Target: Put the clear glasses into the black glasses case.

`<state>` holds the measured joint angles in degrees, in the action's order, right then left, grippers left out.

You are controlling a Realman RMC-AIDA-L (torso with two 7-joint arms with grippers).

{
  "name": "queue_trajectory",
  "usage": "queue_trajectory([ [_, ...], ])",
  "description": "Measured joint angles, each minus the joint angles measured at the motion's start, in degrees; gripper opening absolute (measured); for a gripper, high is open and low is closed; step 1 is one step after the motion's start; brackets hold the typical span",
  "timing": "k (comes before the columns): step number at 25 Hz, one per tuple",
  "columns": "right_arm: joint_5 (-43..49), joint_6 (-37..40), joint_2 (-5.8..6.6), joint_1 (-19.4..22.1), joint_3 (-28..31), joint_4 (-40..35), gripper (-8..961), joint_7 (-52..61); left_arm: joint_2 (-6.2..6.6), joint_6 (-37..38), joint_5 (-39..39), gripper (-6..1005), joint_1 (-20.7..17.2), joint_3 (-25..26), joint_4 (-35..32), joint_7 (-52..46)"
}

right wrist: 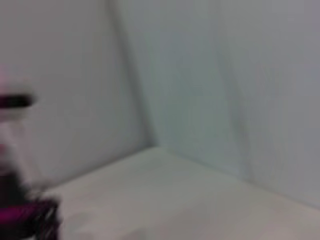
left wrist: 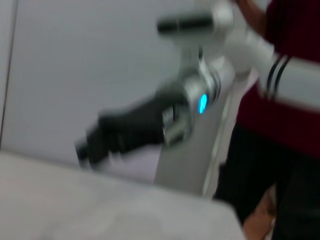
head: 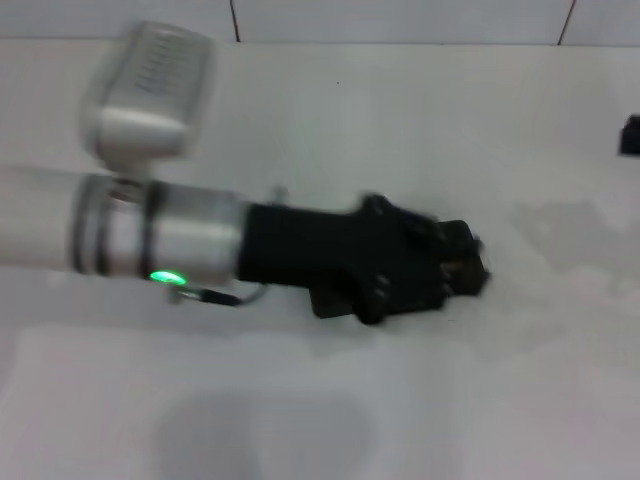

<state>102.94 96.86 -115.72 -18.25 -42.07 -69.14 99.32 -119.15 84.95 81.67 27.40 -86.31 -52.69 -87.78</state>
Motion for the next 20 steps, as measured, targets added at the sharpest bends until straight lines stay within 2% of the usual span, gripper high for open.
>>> queue_trajectory([
  [2,-1.9,2.49,-0.08,-0.61,-1.79,3.81,287,-2.95,0.61,7.33,0.01,250,-1.22,6.42,-0.13,1.53],
  [5,-5.04,3.32,-0.18,-1.02,-7.13,8.66,291,-6.39,0.64,18.16,-0.18,343,-3.92,15.87,0.73,9.13],
  [8,-7.21,2.61,-0.27,-1.19,-14.38,12.06,295,-9.42,0.55,22.03,-0.24,434,-5.88,21.97,0.85,10.47],
  [9,-8.24,2.59,-0.32,-1.26,-16.56,12.92,296,-10.77,0.84,22.34,-0.2,464,-6.19,22.5,1.09,10.09],
  [13,-13.2,3.59,-0.26,-2.82,-22.92,16.58,399,-14.78,2.39,22.73,0.01,584,-6.95,23.38,3.23,10.16],
  [18,-15.09,6.59,-0.23,-5.2,-24.41,18.12,527,-16.72,2.83,22.84,0.8,656,-7.14,23.68,5.67,11.39],
  [20,-15.63,7.21,-0.22,-5.47,-24.51,18.22,622,-17.2,2.84,22.87,1.45,666,-7.15,23.73,5.92,11.67],
])
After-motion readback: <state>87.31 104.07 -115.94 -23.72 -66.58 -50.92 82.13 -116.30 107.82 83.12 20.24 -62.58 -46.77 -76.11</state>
